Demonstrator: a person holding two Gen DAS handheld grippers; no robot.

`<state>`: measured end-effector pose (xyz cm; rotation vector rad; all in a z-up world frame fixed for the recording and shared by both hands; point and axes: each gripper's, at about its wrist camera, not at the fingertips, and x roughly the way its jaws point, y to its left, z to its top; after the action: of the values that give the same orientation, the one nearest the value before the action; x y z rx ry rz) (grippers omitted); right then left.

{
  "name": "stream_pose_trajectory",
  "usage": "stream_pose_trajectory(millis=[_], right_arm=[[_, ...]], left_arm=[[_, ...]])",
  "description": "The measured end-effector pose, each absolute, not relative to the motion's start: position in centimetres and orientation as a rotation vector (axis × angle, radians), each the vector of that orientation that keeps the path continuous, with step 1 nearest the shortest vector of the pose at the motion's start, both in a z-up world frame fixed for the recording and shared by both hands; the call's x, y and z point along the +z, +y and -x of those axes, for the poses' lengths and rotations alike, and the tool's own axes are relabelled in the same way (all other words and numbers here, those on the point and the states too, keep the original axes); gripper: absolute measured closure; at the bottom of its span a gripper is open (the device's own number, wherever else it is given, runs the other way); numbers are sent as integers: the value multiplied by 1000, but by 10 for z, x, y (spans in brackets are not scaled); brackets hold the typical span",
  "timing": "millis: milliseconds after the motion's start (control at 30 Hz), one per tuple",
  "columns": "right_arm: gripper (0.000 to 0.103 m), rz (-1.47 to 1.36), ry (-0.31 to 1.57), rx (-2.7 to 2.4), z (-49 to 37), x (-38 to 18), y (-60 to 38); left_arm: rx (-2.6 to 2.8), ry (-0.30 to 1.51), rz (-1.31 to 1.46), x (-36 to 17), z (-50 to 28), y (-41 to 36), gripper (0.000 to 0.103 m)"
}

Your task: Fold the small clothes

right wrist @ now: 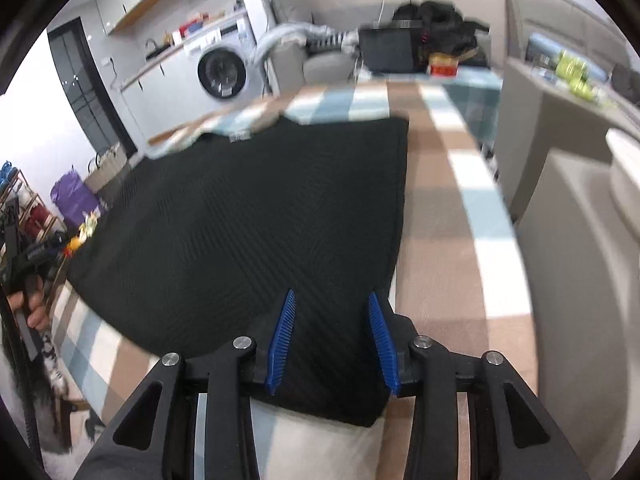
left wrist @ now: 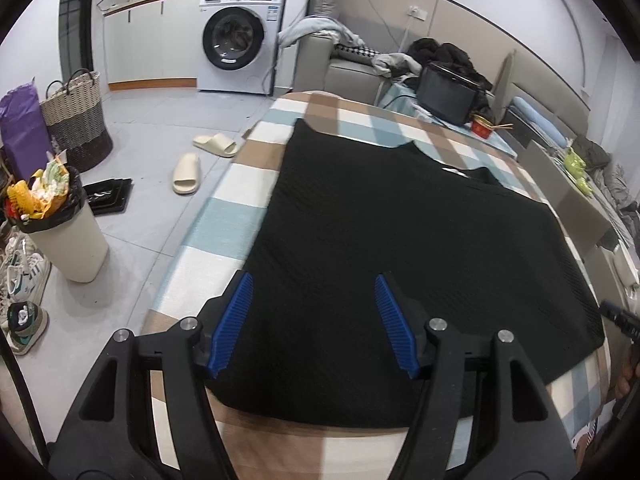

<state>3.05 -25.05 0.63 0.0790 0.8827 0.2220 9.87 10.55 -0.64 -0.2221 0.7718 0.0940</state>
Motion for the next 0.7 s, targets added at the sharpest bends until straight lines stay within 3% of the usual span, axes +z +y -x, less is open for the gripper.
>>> stream_pose_trajectory(millis=[100, 167, 300, 367, 700], right_arm=[[60, -49, 854, 265, -31, 18, -232], [50, -28, 848, 292, -33, 23, -214], [39, -5, 868, 375, -48, 22, -181], [25, 18, 891, 407, -57, 16, -164], [25, 251, 977, 387, -92, -31, -93]], left_arm=[[50, 777, 229, -4, -100, 86, 42], [11, 781, 216, -3, -100, 66, 42], [-82, 811, 149, -3, -108, 20, 37], [-124, 824, 100, -6, -114, -3, 30], [-177, 919, 17, -45, -121, -38, 30]])
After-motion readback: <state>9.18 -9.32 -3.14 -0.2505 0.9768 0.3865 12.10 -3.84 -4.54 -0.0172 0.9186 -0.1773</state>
